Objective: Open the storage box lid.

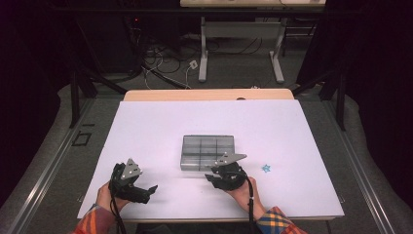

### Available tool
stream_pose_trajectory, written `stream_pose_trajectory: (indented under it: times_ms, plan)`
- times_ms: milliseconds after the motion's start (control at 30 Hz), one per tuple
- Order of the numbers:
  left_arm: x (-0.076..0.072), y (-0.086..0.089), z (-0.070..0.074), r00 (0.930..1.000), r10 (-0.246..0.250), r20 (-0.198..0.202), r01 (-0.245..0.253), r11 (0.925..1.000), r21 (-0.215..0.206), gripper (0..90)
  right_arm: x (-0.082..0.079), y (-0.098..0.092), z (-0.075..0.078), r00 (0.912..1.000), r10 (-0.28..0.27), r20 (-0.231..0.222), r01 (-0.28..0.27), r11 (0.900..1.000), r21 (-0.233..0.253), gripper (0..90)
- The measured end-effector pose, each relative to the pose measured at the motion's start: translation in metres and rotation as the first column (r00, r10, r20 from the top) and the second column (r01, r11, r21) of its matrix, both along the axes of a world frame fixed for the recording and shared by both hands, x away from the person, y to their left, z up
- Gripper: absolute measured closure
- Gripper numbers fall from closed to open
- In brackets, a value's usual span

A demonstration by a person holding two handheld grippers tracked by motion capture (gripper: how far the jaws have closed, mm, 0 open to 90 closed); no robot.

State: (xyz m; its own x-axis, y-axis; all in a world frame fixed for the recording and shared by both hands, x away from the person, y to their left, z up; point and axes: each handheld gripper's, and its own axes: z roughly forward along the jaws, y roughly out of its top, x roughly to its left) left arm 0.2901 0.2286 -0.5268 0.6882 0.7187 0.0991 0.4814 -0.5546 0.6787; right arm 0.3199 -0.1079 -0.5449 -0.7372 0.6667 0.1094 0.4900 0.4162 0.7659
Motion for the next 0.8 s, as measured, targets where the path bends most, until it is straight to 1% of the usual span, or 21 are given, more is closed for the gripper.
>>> stream_pose_trajectory:
  times_ms: [33, 67, 100, 133, 167, 200, 233, 267, 300, 333, 367, 400, 433, 500, 567, 667, 733, 800]
  plan:
    - [-0.0002, -0.0003, -0.0001, 1.0000, 0.001, -0.002, -0.001, 1.0000, -0.001, 0.0, 0.0005, -0.0014, 0.0012, 0.9999, -0.007, -0.014, 0.007, 1.000, -0.014, 71.0]
    - [-0.0001, 0.0001, 0.0008, 0.9999, -0.006, -0.015, 0.006, 1.0000, 0.003, 0.0, 0.0012, -0.0014, -0.0001, 0.9998, -0.015, -0.012, 0.015, 1.000, 0.000, 72.2]
    - [-0.0001, -0.0001, 0.0010, 0.9998, -0.005, -0.019, 0.005, 1.0000, 0.002, 0.0, 0.0015, -0.0014, -0.0007, 0.9996, -0.021, -0.019, 0.021, 1.000, 0.002, 74.0]
    - [-0.0003, -0.0004, 0.0010, 0.9998, -0.005, -0.017, 0.005, 1.0000, 0.003, 0.0, 0.0030, 0.0004, -0.0045, 0.9989, -0.047, 0.001, 0.047, 0.998, 0.043, 78.4]
    - [-0.0003, -0.0004, 0.0010, 0.9998, -0.005, -0.017, 0.005, 1.0000, 0.003, 0.0, 0.0030, 0.0004, -0.0045, 0.9989, -0.047, 0.001, 0.047, 0.998, 0.043, 78.4]
    - [-0.0006, -0.0010, -0.0004, 1.0000, 0.002, 0.001, -0.002, 1.0000, -0.005, 0.0, 0.0029, -0.0005, -0.0028, 0.9988, -0.044, -0.021, 0.045, 0.999, 0.014, 79.4]
    - [-0.0006, -0.0008, -0.0003, 1.0000, 0.003, 0.001, -0.003, 1.0000, -0.005, 0.0, 0.0033, -0.0007, -0.0031, 0.9989, -0.041, -0.024, 0.041, 0.999, 0.008, 80.4]
    - [-0.0004, -0.0006, -0.0003, 1.0000, 0.003, -0.001, -0.003, 1.0000, -0.004, 0.0, 0.0033, -0.0003, -0.0032, 0.9983, -0.048, -0.033, 0.048, 0.999, 0.011, 81.2]
    - [0.0000, 0.0004, 0.0009, 0.9999, -0.006, -0.013, 0.006, 1.0000, 0.007, 0.0, 0.0039, 0.0001, -0.0046, 0.9983, -0.053, -0.023, 0.053, 0.998, 0.024, 82.4]
    - [-0.0001, -0.0001, 0.0000, 1.0000, 0.001, -0.003, -0.001, 1.0000, 0.003, 0.0, 0.0040, 0.0002, -0.0047, 0.9982, -0.056, -0.023, 0.056, 0.998, 0.025, 83.5]
    - [-0.0001, 0.0004, 0.0011, 0.9998, -0.007, -0.019, 0.007, 1.0000, 0.006, 0.0, 0.0044, 0.0001, -0.0051, 0.9981, -0.057, -0.021, 0.058, 0.998, 0.023, 84.1]
    - [-0.0003, -0.0004, -0.0001, 1.0000, 0.001, -0.005, -0.001, 1.0000, -0.001, 0.0, 0.0046, -0.0006, -0.0048, 0.9977, -0.059, -0.033, 0.059, 0.998, 0.018, 85.6]
    - [-0.0003, -0.0007, -0.0007, 1.0000, 0.005, 0.006, -0.005, 1.0000, -0.002, 0.0, 0.0046, -0.0006, -0.0048, 0.9977, -0.059, -0.033, 0.059, 0.998, 0.018, 85.6]
    - [-0.0004, -0.0005, -0.0003, 1.0000, 0.002, 0.002, -0.002, 1.0000, -0.001, 0.0, 0.0051, -0.0006, -0.0057, 0.9977, -0.062, -0.028, 0.063, 0.997, 0.032, 85.9]
    - [-0.0004, -0.0004, -0.0001, 1.0000, 0.003, 0.003, -0.003, 1.0000, -0.001, 0.0, 0.0051, -0.0006, -0.0060, 0.9978, -0.063, -0.021, 0.064, 0.997, 0.032, 86.0]
    - [-0.0004, -0.0005, -0.0002, 1.0000, 0.002, 0.003, -0.002, 1.0000, -0.001, 0.0, 0.0052, -0.0007, -0.0058, 0.9977, -0.061, -0.029, 0.062, 0.997, 0.035, 86.2]
    - [-0.0004, -0.0005, -0.0001, 1.0000, 0.002, 0.004, -0.002, 1.0000, -0.001, 0.0, 0.0052, -0.0008, -0.0056, 0.9977, -0.061, -0.029, 0.062, 0.998, 0.034, 86.2]
    - [-0.0005, -0.0005, -0.0001, 1.0000, 0.002, 0.003, -0.002, 1.0000, -0.001, 0.0, 0.0051, -0.0003, -0.0056, 0.9977, -0.064, -0.022, 0.065, 0.997, 0.044, 86.2]
